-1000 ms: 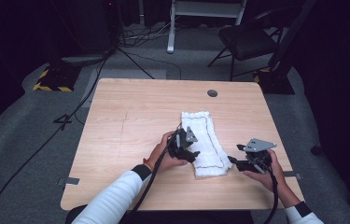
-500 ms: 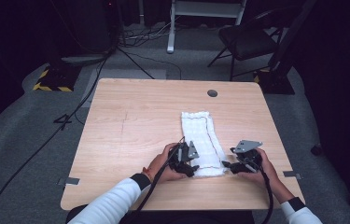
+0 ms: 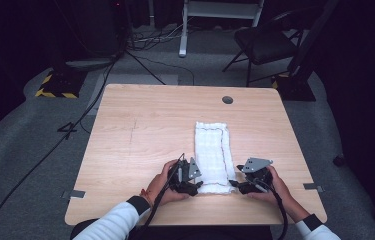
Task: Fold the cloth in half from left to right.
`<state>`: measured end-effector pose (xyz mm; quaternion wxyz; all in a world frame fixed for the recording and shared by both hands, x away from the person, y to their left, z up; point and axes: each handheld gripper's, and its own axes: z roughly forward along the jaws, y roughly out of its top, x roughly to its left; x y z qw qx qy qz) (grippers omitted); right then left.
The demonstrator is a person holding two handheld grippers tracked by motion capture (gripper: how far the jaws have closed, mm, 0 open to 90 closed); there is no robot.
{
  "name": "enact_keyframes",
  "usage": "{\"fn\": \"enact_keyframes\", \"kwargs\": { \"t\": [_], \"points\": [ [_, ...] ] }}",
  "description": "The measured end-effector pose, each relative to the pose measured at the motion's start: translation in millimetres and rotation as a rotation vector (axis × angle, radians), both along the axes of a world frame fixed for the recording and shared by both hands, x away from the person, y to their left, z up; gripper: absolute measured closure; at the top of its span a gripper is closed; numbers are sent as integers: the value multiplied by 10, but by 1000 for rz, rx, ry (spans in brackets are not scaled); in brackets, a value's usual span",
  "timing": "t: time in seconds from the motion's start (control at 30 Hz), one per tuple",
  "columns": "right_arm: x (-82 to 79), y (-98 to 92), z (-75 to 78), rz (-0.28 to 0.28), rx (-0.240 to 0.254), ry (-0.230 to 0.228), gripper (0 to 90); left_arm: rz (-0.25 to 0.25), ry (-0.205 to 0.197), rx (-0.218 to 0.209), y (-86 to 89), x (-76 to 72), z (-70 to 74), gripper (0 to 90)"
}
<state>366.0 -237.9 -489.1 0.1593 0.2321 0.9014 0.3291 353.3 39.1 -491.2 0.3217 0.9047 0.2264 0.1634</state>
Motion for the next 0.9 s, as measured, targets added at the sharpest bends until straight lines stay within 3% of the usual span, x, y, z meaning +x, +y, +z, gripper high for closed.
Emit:
{"fn": "enact_keyframes", "kwargs": {
  "t": [0.13, 0.33, 0.47, 0.57, 0.67, 0.73, 0.8, 0.9],
  "points": [
    [-36, 33, -2, 16, 6, 12, 362, 37, 108, -55, 98, -6, -14, 281],
    [-90, 80, -17, 41, 29, 31, 351, 50, 166, -87, 210, -112, -29, 280],
    [-76, 77, -28, 54, 48, 55, 341, 43, 150, -72, 210, -144, -14, 273],
    [-55, 55, -22, 66, 55, 71, 331, 34, 160, -67, 202, -113, 8, 258],
    [-12, 6, 7, 53, 78, 68, 327, 1, 159, -94, 227, -62, 70, 231],
    [46, -40, 54, 31, 86, 41, 334, -14, 124, -112, 258, 7, 151, 224],
    [150, -107, 97, -11, 134, 34, 346, -8, 97, -131, 296, 125, 234, 220],
    [334, -160, 146, -78, 153, 8, 361, 22, 109, -146, 317, 378, 295, 211]
  ]
}}
